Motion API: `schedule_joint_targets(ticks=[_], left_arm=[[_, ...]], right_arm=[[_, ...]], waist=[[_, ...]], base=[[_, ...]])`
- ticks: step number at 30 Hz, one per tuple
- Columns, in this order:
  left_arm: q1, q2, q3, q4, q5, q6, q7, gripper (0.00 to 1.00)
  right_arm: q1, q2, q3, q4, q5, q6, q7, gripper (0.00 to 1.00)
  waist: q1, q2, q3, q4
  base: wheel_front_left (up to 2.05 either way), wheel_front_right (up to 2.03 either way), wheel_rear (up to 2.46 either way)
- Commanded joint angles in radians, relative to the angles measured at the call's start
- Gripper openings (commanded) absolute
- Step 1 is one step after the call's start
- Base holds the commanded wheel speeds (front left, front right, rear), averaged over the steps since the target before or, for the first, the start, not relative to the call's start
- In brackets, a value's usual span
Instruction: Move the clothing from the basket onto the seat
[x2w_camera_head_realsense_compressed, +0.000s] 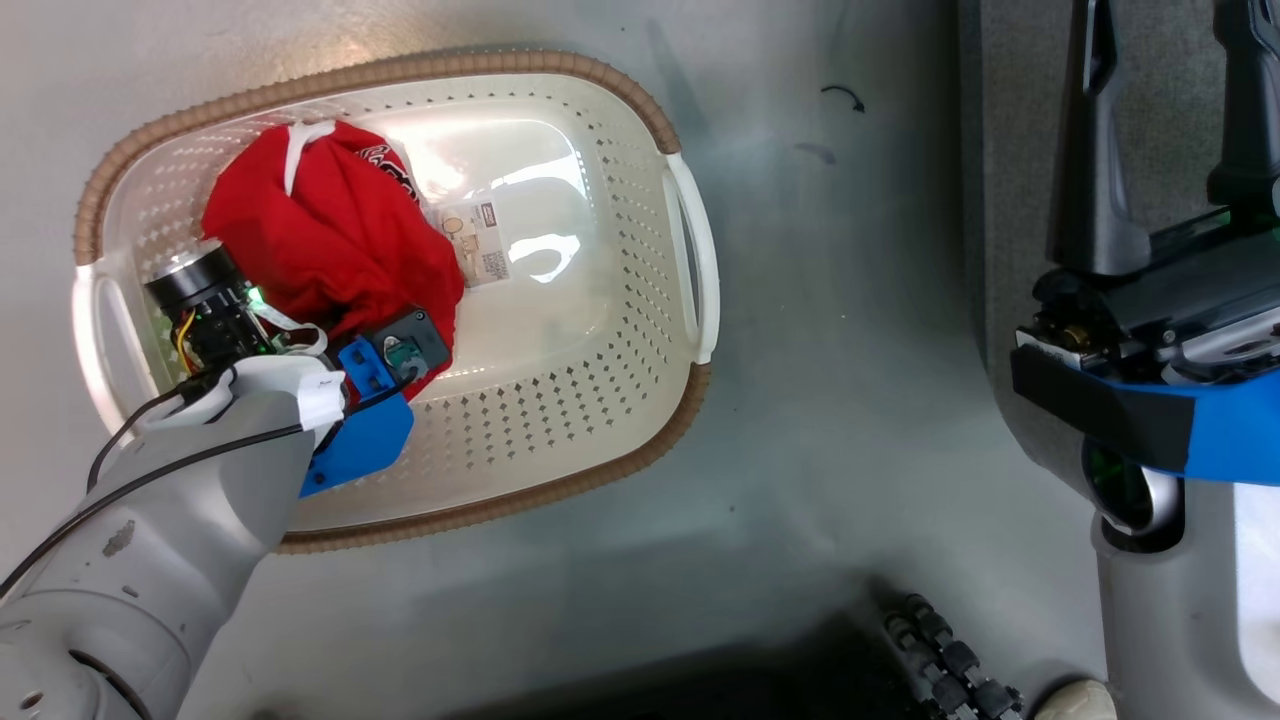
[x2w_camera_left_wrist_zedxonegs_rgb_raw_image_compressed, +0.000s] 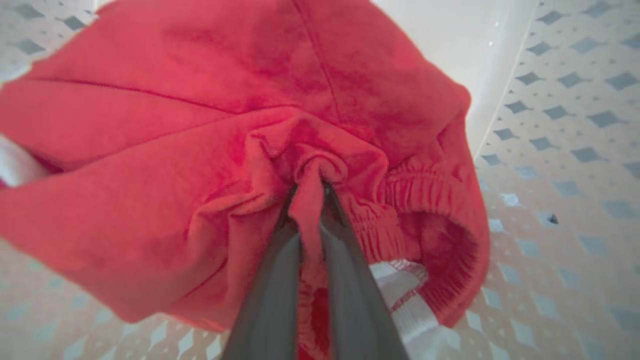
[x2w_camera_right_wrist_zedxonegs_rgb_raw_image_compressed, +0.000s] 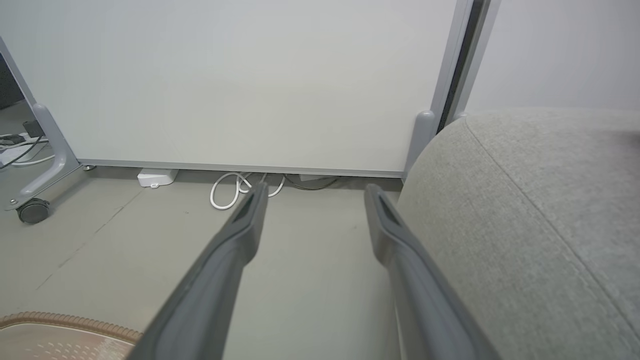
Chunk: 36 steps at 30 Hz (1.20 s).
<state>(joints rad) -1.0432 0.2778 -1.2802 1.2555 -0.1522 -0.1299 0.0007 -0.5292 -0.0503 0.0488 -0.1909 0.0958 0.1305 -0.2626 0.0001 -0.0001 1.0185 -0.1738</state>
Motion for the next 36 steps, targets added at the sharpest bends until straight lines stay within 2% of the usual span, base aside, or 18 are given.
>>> schedule_joint_targets(ticks=[1, 12, 26, 32, 36], left_arm=[[-0.011, -0.001, -0.003, -0.001, -0.007, 0.0, -0.01, 0.0], [0.009, -0.05, -0.003, -0.005, -0.111, 0.0, -0.133, 0.0], [0.079, -0.118, 0.011, -0.023, -0.266, 0.0, -0.248, 0.0], [0.104, -0.124, 0.037, -0.048, -0.327, 0.0, -0.264, 0.0], [0.109, -0.113, 0.098, -0.094, -0.378, 0.0, -0.267, 0.0]], right_arm=[[-0.001, 0.0, -0.002, 0.003, -0.006, 0.0, -0.003, 1.0], [0.001, 0.0, -0.008, 0.058, 0.01, 0.0, -0.004, 1.0], [0.055, 0.0, -0.008, 0.128, 0.007, 0.0, -0.004, 1.0], [0.088, 0.0, -0.015, 0.153, 0.003, 0.0, -0.004, 1.0], [0.112, 0.0, -0.024, 0.171, -0.001, 0.0, -0.003, 1.0]], waist=[[-0.0001, 0.0001, -0.009, 0.006], [-0.0001, 0.0001, -0.126, 0.032], [-0.0001, 0.0001, -0.359, 0.084], [-0.0001, 0.0001, -0.446, 0.107], [-0.0001, 0.0001, -0.505, 0.127]], base=[[0.0, 0.0, 0.0], [0.0, 0.0, 0.0], [0.0, 0.0, 0.0], [0.0, 0.0, 0.0], [0.0, 0.0, 0.0]])
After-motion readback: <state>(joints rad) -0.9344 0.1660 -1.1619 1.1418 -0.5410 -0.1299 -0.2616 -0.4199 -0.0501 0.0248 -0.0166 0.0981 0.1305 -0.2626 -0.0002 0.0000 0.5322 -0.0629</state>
